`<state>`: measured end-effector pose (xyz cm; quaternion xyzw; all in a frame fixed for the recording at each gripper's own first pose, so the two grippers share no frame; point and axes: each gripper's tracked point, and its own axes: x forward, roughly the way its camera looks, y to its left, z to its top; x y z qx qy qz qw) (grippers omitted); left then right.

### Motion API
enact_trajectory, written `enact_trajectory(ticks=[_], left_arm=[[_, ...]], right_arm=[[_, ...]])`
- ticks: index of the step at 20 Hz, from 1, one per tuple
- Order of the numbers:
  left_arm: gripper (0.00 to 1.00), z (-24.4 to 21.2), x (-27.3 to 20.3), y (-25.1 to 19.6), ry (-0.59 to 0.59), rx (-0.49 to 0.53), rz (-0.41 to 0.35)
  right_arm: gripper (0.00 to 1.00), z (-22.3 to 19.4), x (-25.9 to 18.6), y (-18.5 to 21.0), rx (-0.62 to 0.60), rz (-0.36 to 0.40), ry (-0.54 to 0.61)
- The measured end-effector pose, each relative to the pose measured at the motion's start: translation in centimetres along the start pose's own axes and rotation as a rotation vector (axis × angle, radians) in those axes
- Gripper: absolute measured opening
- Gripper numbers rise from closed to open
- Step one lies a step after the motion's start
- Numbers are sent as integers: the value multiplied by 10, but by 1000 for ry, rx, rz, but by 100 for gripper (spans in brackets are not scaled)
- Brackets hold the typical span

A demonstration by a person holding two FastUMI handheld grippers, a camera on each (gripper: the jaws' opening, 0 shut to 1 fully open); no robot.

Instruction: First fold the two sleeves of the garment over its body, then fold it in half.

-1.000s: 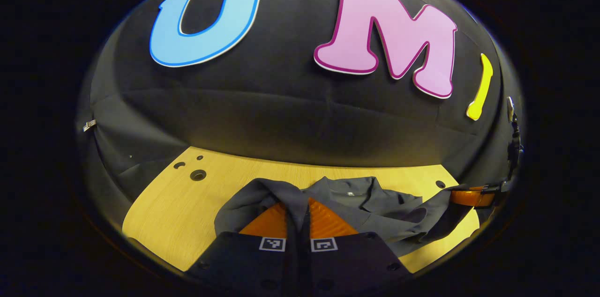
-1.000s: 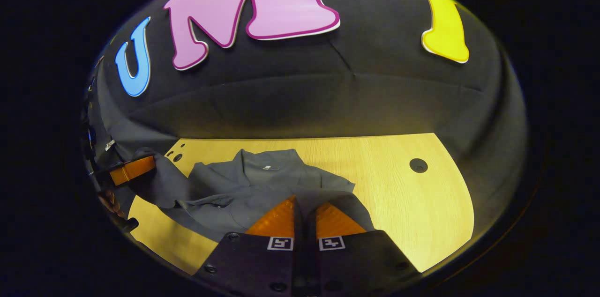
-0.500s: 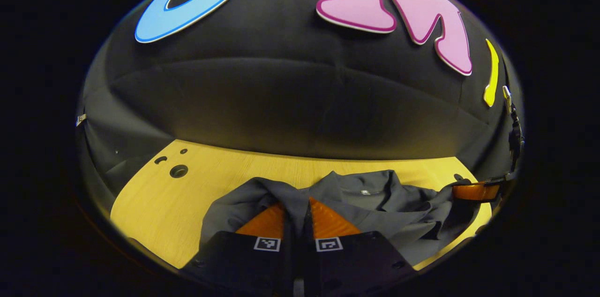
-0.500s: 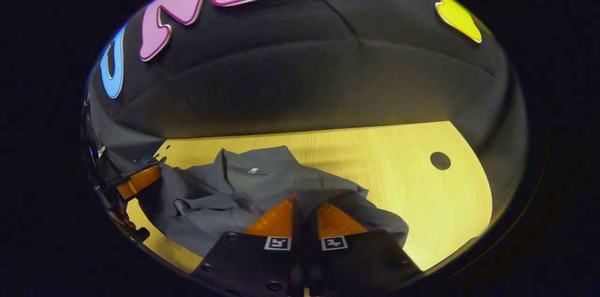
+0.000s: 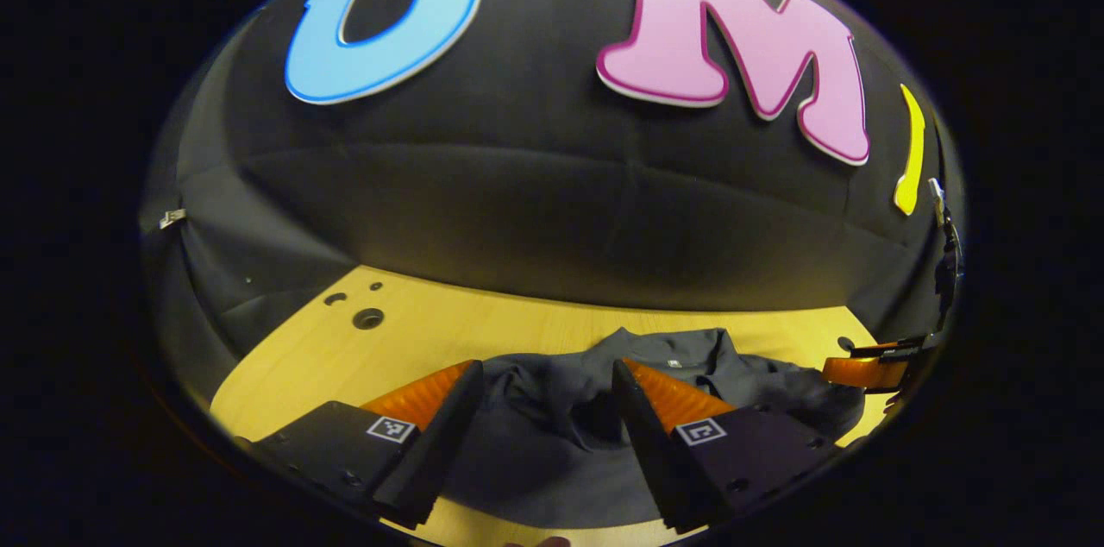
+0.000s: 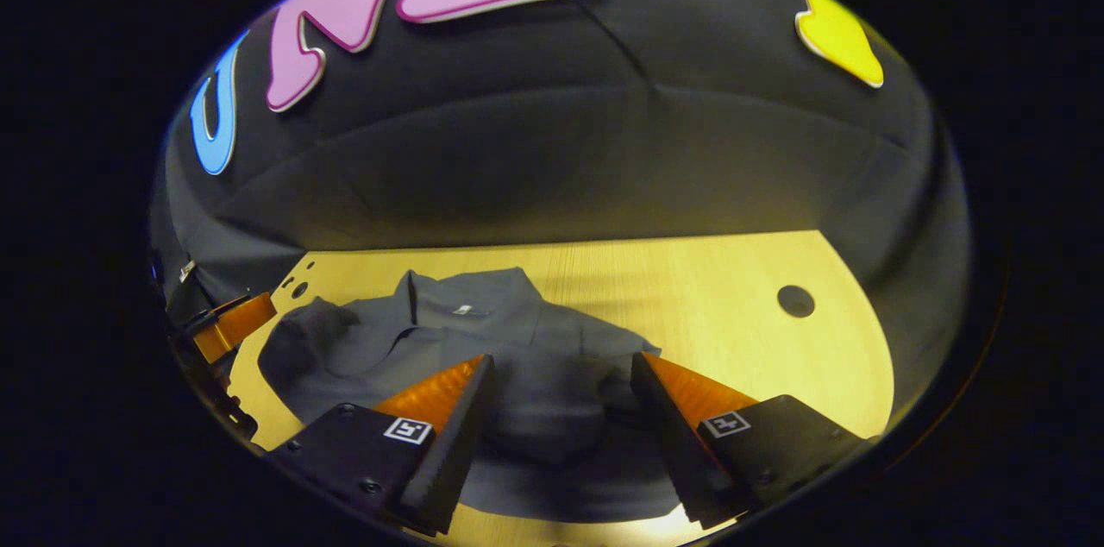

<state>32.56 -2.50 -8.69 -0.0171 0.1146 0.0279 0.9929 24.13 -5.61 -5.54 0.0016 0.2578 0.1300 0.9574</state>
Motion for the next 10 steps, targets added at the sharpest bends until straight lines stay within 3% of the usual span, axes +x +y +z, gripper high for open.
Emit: enact_trajectory(ticks=[6,10], left_arm=[[96,35,-114,22,-112,-35,39],[96,47,-201,34,-185,-29,39]], right_arm=[[99,29,-97,2,-57,-44,-148],[99,25,-171,13,-47,-68,-229]])
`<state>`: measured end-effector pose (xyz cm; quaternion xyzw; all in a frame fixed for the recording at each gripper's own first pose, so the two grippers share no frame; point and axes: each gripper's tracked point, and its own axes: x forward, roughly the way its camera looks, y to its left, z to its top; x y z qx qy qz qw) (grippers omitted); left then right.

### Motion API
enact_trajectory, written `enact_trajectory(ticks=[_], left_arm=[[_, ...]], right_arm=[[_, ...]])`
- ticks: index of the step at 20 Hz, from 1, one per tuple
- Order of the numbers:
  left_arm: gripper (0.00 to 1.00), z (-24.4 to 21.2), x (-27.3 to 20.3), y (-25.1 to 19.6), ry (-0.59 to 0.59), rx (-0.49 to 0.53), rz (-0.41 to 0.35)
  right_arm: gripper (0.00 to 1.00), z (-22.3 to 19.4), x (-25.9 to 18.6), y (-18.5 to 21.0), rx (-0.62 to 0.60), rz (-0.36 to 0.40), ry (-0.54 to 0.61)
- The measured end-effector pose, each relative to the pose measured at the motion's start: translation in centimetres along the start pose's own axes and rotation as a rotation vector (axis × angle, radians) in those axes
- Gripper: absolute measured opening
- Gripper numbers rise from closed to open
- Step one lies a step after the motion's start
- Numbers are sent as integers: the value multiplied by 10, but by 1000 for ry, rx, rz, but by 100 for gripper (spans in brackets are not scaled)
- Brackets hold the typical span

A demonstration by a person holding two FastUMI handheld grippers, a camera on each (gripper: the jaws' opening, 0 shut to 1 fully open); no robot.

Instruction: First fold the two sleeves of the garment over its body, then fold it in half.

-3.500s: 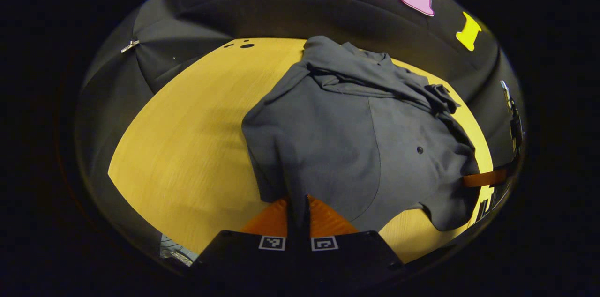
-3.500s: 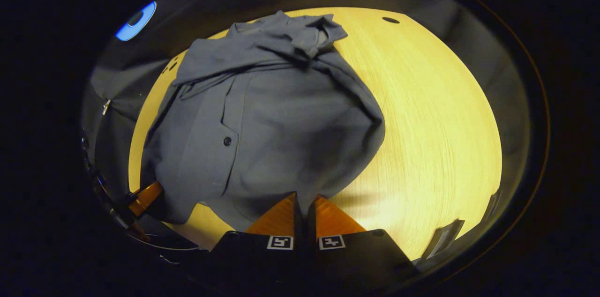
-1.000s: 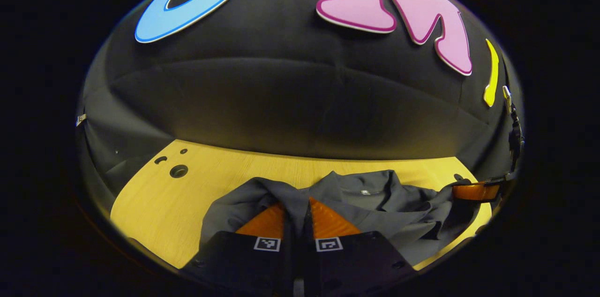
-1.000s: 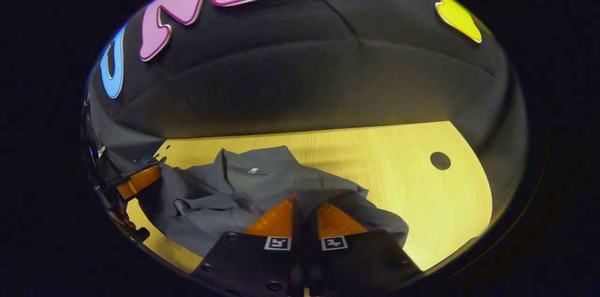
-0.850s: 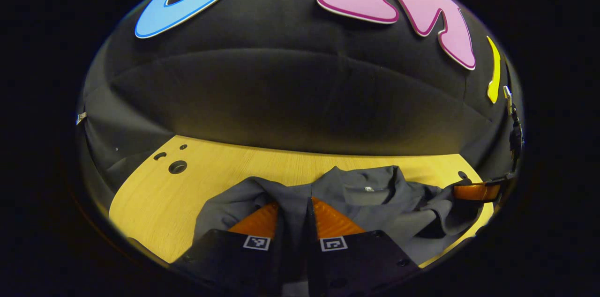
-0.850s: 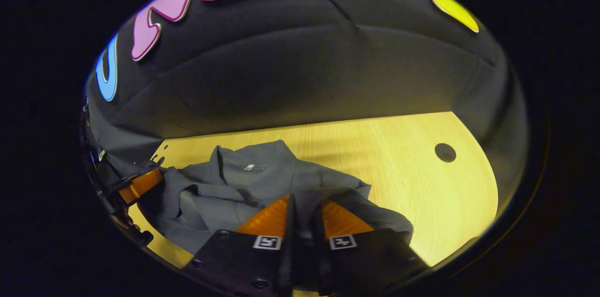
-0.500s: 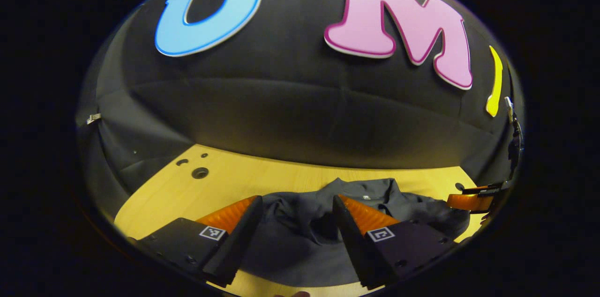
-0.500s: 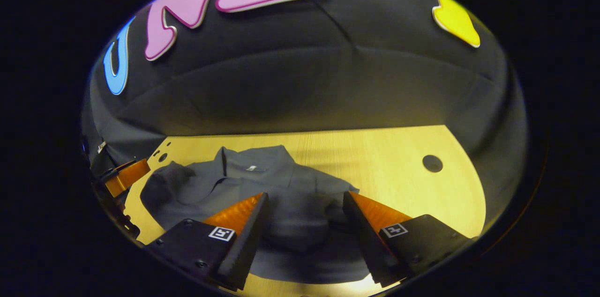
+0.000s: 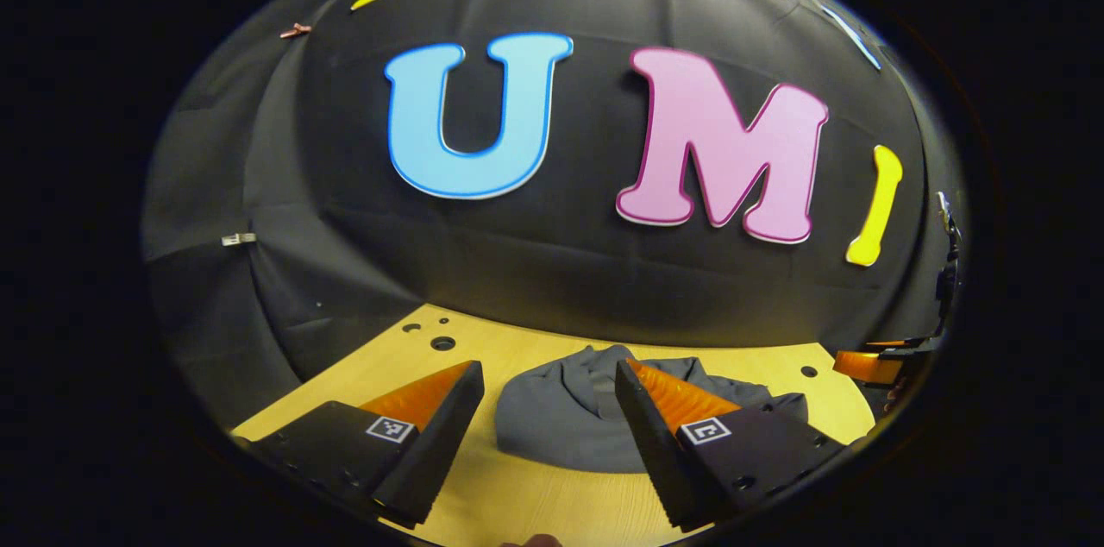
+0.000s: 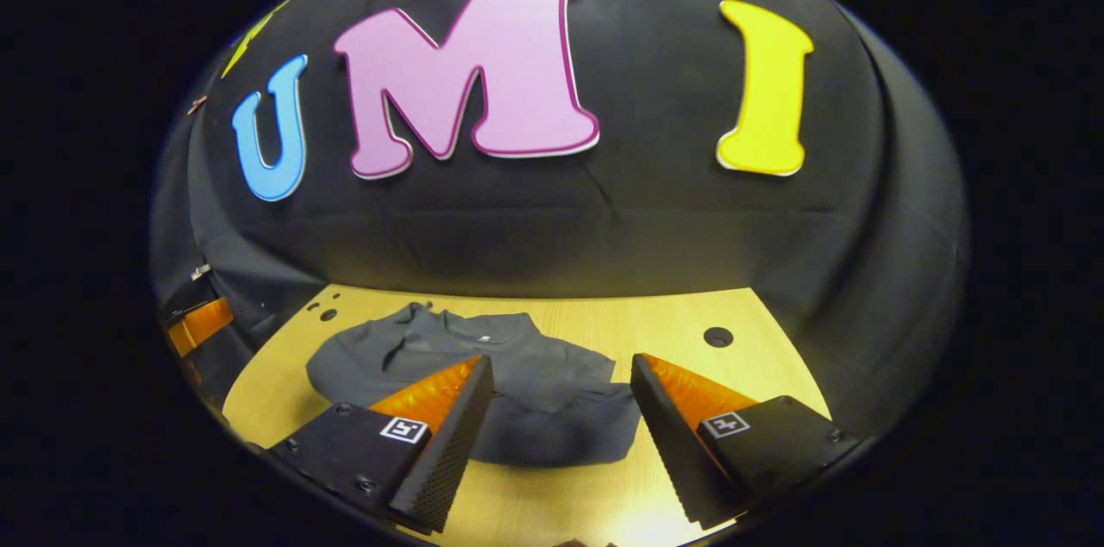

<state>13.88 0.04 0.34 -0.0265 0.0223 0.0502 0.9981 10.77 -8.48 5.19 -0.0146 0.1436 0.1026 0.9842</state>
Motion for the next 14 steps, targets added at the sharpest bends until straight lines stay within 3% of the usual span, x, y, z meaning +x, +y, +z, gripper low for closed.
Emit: enact_trajectory(ticks=[6,14], left_arm=[[96,19,-120,6,-101,54,-31],[92,-16,-232,7,-114,93,-25]], right_arm=[[99,-14,-106,18,-24,-28,-60],[99,-76,-196,49,-41,17,-6]])
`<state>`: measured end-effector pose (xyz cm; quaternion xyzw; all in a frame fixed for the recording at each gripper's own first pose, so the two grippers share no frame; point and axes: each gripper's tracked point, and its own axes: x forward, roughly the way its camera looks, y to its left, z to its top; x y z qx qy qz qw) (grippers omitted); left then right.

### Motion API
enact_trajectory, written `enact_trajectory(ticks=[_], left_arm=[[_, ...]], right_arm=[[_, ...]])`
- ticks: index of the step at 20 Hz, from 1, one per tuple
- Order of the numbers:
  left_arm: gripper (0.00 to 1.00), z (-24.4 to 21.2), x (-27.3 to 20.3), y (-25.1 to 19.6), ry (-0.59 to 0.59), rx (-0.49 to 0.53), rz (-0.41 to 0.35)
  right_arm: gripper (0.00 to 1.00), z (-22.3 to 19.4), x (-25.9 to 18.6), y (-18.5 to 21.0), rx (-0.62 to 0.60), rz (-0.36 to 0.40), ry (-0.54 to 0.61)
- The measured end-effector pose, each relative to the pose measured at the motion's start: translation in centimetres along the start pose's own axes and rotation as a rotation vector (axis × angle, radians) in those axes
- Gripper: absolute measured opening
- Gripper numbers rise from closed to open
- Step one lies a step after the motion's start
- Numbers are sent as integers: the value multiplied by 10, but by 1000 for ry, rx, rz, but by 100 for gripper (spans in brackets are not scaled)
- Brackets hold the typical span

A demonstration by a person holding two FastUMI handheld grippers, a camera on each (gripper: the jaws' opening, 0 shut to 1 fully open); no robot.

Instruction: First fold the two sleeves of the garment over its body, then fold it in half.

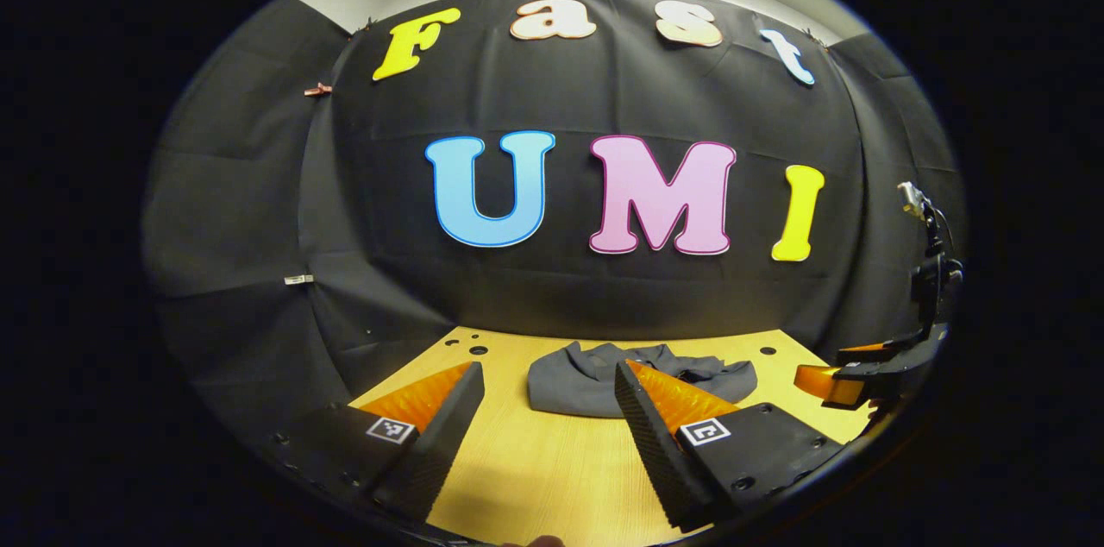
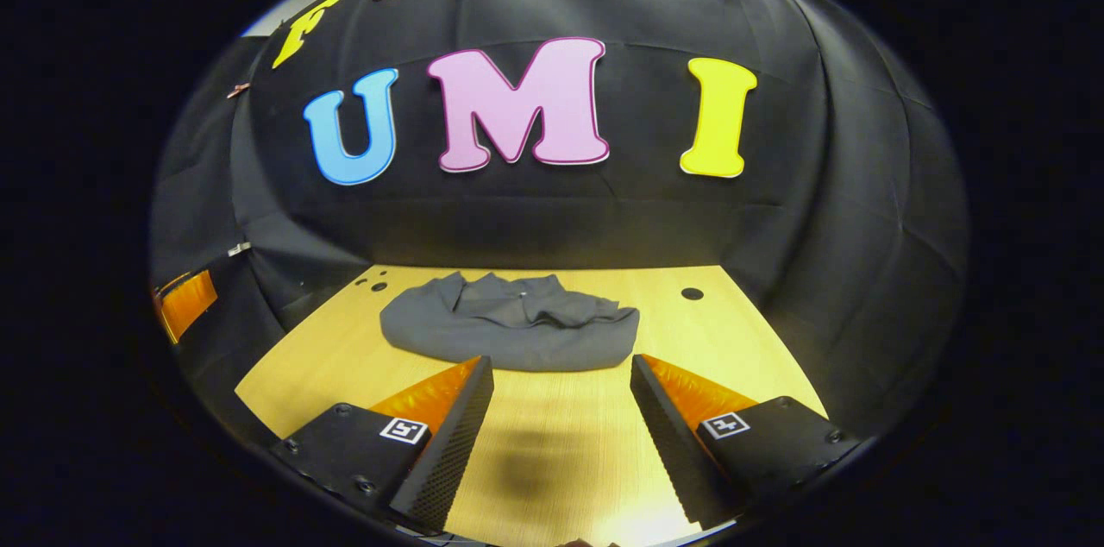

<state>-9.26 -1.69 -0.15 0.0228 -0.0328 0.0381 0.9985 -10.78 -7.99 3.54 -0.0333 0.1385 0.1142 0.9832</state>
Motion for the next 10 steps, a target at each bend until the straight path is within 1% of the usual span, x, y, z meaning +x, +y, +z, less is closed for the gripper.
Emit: enact_trajectory(ticks=[1,4,7,10], left_arm=[[96,-3,-10,-3,2,-2,-2],[96,-16,-34,-8,26,-17,-16],[96,-20,-43,-12,33,-3,-29],[96,-18,-48,-11,20,-14,-21]], right_arm=[[98,-5,-7,3,-10,7,8],[99,-19,-28,14,-16,25,26],[99,-25,-46,23,-11,38,28],[99,-29,-63,30,-18,52,19]])
